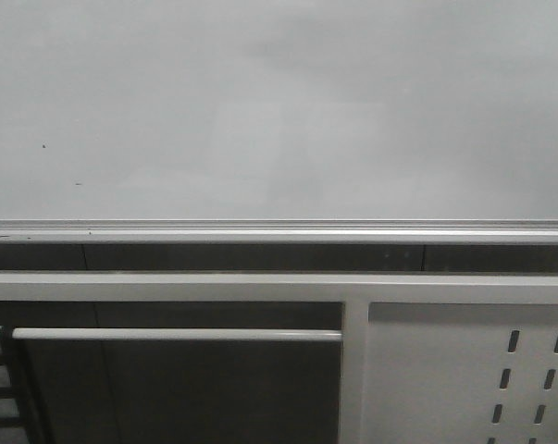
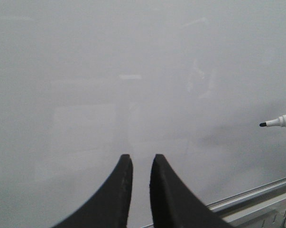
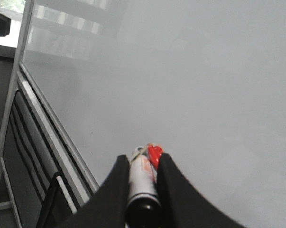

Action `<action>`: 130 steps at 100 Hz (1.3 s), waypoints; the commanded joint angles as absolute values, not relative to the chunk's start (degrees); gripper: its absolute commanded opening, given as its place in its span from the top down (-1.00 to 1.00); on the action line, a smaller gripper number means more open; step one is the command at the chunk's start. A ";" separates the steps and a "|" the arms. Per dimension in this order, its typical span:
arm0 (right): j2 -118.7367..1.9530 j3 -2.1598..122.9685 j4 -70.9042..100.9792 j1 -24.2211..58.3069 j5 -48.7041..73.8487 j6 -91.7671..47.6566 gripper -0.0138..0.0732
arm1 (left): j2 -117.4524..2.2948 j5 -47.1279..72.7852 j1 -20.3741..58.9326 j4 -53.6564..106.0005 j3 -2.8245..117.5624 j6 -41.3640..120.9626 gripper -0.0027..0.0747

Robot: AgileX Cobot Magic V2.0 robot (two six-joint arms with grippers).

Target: Write number 1 on whiteboard

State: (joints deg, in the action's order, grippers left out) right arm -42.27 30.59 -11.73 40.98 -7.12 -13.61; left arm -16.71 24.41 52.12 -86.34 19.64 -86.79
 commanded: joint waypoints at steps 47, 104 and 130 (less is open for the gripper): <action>-44.98 29.94 -22.01 41.07 -17.12 -13.73 0.80 | -17.16 24.19 52.56 -89.55 21.28 -87.33 0.74; -48.99 29.94 -22.83 41.07 -19.00 -17.06 0.80 | -17.16 26.52 52.56 -89.55 21.28 -87.33 0.74; -48.99 29.94 -21.45 41.07 -17.32 -17.06 0.80 | -17.16 30.29 52.56 -88.98 20.96 -87.33 0.91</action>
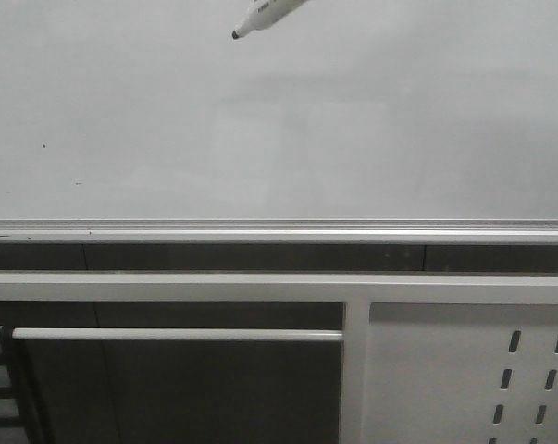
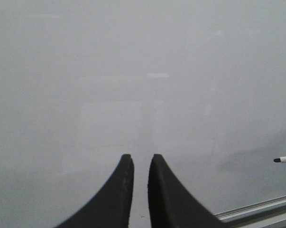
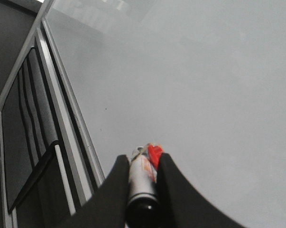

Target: Write number 1 on whiteboard

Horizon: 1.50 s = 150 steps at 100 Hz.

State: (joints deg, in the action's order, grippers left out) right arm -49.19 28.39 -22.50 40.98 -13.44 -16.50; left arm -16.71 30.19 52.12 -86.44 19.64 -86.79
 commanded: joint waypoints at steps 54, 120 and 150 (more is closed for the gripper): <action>-49.10 29.94 -14.88 40.45 -17.32 -17.06 0.80 | -17.16 29.94 52.56 -86.90 15.77 -87.33 0.98; -54.25 29.94 -14.23 40.45 -23.36 -19.35 0.80 | -17.16 29.94 52.56 -86.90 15.77 -87.33 0.98; -54.25 29.94 -12.04 40.45 -26.58 -25.98 0.80 | -17.16 29.94 52.56 -86.90 15.77 -87.33 0.98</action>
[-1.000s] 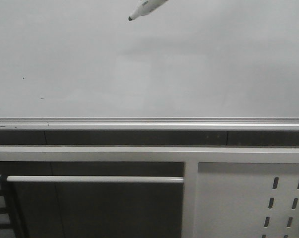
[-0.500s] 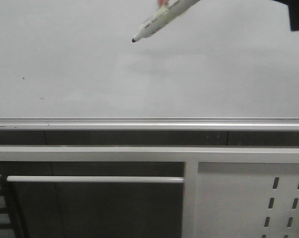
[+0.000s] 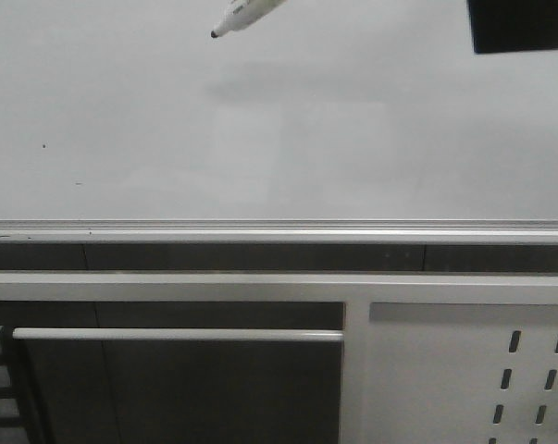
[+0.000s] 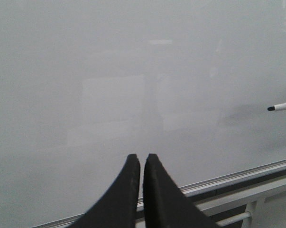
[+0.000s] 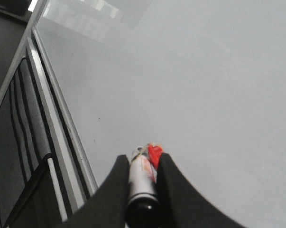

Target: Write number 1 on whiteboard

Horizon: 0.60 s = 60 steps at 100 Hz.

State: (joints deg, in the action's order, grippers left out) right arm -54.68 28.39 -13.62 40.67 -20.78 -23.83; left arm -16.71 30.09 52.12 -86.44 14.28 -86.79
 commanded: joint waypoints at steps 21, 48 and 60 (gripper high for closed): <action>-54.25 29.94 -5.16 40.45 -26.90 -32.77 0.80 | -17.16 29.94 52.56 -86.90 15.77 -87.33 0.98; -54.46 29.94 0.00 40.45 -27.16 -37.11 0.80 | -17.16 29.94 52.56 -86.90 15.77 -87.33 0.98; -55.87 29.94 0.31 40.45 -26.69 -37.11 0.80 | -17.16 29.94 52.56 -86.90 15.77 -87.33 0.98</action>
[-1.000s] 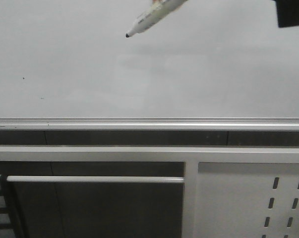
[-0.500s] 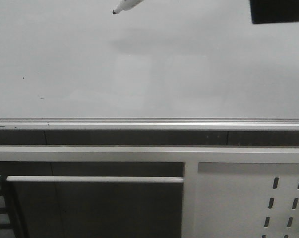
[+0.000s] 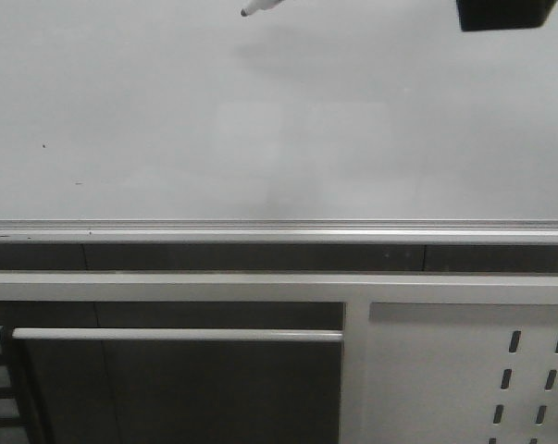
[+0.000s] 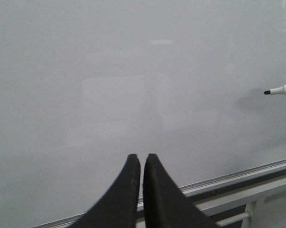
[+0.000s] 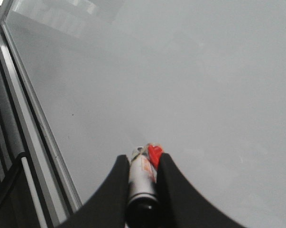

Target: Write number 1 on whiteboard

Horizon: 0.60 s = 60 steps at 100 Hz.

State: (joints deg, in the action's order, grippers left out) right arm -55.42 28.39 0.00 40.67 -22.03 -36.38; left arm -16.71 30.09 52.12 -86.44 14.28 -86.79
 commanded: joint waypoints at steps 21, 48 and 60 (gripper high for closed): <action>-58.88 29.94 1.70 40.45 -27.75 -37.11 0.80 | -17.16 29.94 52.56 -86.90 15.77 -87.33 0.98; -58.87 29.94 5.21 40.06 -31.31 -40.17 0.80 | -17.16 29.94 52.56 -86.90 15.77 -87.33 0.98; -58.87 29.94 6.51 38.84 -31.31 -40.28 0.80 | -17.16 29.94 52.56 -86.90 15.77 -87.33 0.98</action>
State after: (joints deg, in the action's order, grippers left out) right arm -59.51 28.39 5.34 39.89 -26.42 -39.45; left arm -16.71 30.09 52.12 -86.44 14.28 -86.79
